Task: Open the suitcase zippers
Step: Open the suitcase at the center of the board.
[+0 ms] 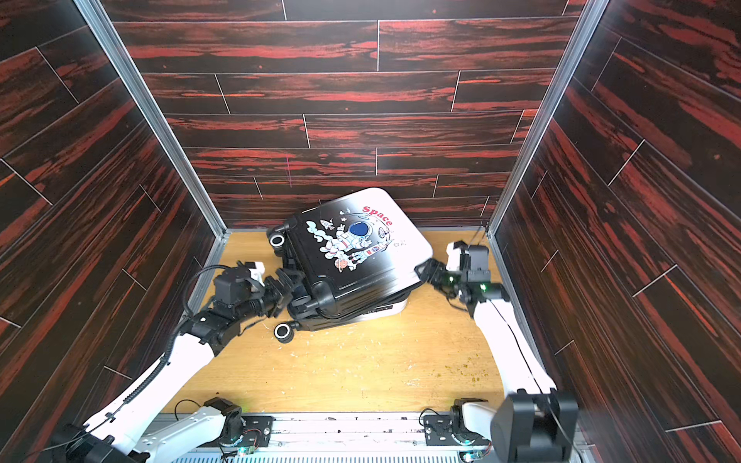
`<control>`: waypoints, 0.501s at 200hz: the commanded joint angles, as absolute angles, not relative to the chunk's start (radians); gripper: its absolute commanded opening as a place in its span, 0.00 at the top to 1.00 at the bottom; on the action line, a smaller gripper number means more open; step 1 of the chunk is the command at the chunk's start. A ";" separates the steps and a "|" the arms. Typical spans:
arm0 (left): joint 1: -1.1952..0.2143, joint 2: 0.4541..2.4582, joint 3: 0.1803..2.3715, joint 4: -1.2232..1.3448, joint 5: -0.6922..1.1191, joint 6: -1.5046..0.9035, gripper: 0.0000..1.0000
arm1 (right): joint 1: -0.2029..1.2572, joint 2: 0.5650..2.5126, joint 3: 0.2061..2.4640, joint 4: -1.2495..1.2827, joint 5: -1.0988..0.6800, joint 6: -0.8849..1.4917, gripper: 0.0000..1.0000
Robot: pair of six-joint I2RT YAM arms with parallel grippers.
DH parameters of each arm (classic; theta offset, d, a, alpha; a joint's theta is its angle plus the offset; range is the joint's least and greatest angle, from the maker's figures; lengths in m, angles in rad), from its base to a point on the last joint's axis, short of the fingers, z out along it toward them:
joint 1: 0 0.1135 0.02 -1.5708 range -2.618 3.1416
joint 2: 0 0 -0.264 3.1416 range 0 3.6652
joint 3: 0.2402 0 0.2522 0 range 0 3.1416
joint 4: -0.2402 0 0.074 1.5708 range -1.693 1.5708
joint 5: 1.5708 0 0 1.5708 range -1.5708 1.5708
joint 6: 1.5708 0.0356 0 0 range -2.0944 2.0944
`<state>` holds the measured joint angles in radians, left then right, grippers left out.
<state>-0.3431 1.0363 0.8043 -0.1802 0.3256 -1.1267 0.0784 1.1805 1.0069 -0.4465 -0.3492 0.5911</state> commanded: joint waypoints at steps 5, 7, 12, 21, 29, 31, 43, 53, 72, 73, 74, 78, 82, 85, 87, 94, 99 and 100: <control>-0.375 1.066 0.795 -0.191 0.423 -1.020 0.00 | 0.082 1.089 0.981 -0.457 -0.463 0.584 0.19; -0.379 1.071 0.797 -0.196 0.424 -1.007 0.00 | 0.082 1.086 0.981 -0.461 -0.467 0.582 0.18; -0.389 1.081 0.803 -0.207 0.429 -0.971 0.00 | 0.083 1.077 0.979 -0.473 -0.473 0.577 0.19; -0.404 1.100 0.811 -0.229 0.441 -0.915 0.00 | 0.082 1.062 0.977 -0.490 -0.479 0.568 0.19; -0.421 1.115 0.816 -0.250 0.449 -0.872 0.00 | 0.083 1.047 0.973 -0.496 -0.483 0.563 0.18; -0.425 1.117 0.818 -0.256 0.451 -0.864 0.00 | 0.083 1.046 0.972 -0.495 -0.484 0.562 0.19; -0.449 1.120 0.812 -0.254 0.474 -0.819 0.00 | 0.086 1.035 0.962 -0.494 -0.495 0.562 0.19; -0.466 1.112 0.797 -0.219 0.510 -0.805 0.00 | 0.088 1.037 0.956 -0.493 -0.506 0.558 0.19; -0.487 1.094 0.780 -0.186 0.546 -0.753 0.00 | 0.096 1.046 0.944 -0.478 -0.530 0.558 0.19; -0.488 1.094 0.781 -0.189 0.544 -0.749 0.00 | 0.096 1.046 0.943 -0.477 -0.531 0.558 0.19; -0.488 1.093 0.781 -0.191 0.541 -0.746 0.00 | 0.097 1.046 0.943 -0.477 -0.531 0.558 0.19; -0.487 1.094 0.784 -0.204 0.529 -0.733 0.00 | 0.099 1.049 0.944 -0.477 -0.534 0.557 0.19; -0.488 1.097 0.788 -0.218 0.518 -0.718 0.00 | 0.100 1.053 0.943 -0.476 -0.537 0.557 0.18; -0.489 1.101 0.791 -0.229 0.513 -0.707 0.00 | 0.101 1.054 0.943 -0.475 -0.540 0.555 0.18; -0.490 1.104 0.795 -0.235 0.511 -0.699 0.00 | 0.102 1.055 0.942 -0.475 -0.542 0.556 0.19; -0.490 1.115 0.803 -0.248 0.514 -0.673 0.01 | 0.104 1.057 0.938 -0.468 -0.553 0.557 0.19; -0.491 1.126 0.809 -0.260 0.513 -0.653 0.02 | 0.106 1.060 0.936 -0.464 -0.558 0.558 0.19; -0.491 1.127 0.811 -0.263 0.513 -0.649 0.02 | 0.107 1.060 0.935 -0.464 -0.559 0.557 0.19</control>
